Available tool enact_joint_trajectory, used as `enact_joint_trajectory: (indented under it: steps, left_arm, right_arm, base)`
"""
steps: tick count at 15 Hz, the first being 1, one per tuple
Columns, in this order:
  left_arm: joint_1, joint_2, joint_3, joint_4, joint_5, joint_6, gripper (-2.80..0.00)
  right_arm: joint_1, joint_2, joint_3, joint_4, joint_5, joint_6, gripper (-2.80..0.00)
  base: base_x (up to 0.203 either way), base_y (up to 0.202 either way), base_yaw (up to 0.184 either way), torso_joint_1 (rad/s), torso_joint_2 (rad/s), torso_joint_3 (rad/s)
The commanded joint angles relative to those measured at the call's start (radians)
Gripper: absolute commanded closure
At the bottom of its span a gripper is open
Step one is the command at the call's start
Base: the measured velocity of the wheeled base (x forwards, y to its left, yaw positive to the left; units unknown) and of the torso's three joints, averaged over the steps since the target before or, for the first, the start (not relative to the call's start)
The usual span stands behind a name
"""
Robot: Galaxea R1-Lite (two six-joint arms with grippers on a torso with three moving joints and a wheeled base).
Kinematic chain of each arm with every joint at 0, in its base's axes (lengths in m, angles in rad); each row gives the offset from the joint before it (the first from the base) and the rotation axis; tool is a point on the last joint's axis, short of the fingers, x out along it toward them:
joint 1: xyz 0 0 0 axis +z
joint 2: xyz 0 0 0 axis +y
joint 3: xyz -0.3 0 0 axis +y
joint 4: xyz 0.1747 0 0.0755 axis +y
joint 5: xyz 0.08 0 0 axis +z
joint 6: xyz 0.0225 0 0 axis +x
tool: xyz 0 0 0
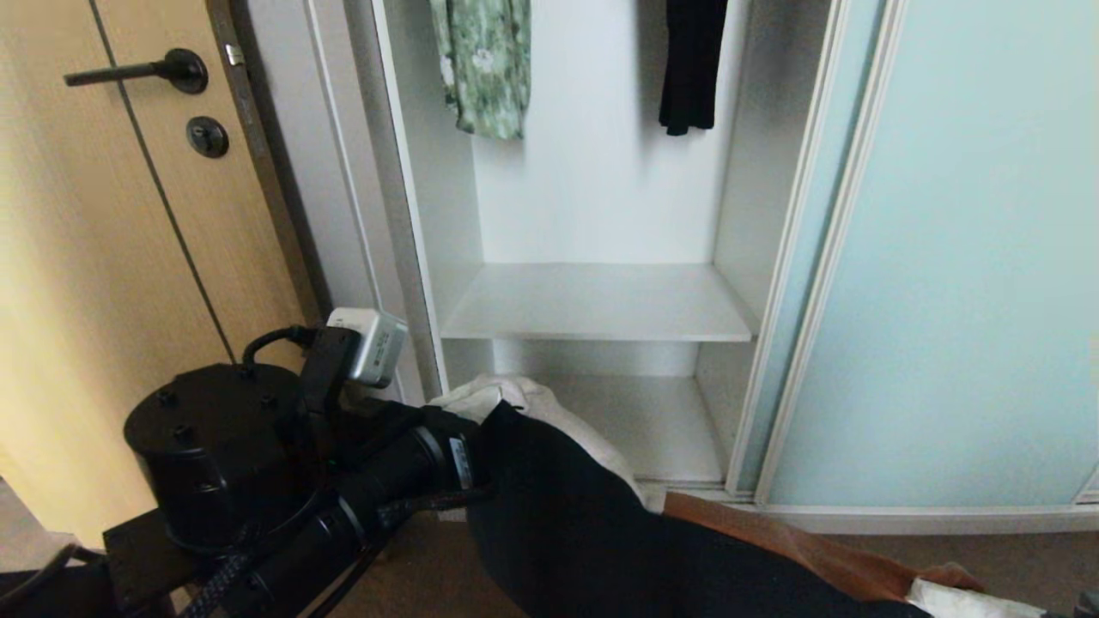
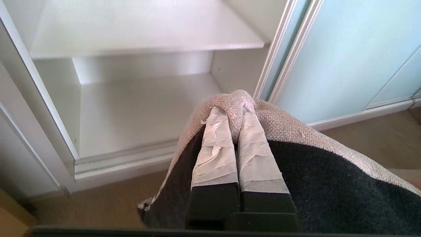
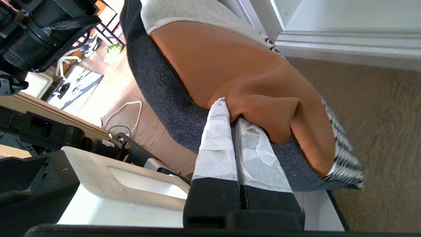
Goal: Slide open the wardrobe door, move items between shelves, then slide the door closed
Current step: Place the pillow on the higher shelf
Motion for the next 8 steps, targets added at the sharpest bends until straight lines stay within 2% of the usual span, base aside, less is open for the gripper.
enact_joint_trajectory:
  steps: [1,4,8]
  left_arm:
    - [0.000,0.006,0.001,-0.006,0.002,-0.001,0.00]
    - [0.000,0.009,-0.001,-0.006,0.004,-0.003,0.00]
    - [0.000,0.012,0.003,-0.007,0.004,-0.006,0.00]
  right_arm:
    - [0.001,0.005,0.000,-0.002,0.002,0.003,0.00]
    - [0.001,0.006,-0.001,-0.002,0.002,0.003,0.00]
    - [0.001,0.003,-0.001,-0.002,0.002,0.003,0.00]
  base:
    - [0.000,0.000,0.000,0.004,0.00,0.196]
    - [0.000,0.000,0.000,0.012,-0.01,0.184]
    - [0.000,0.000,0.000,0.003,0.00,0.050]
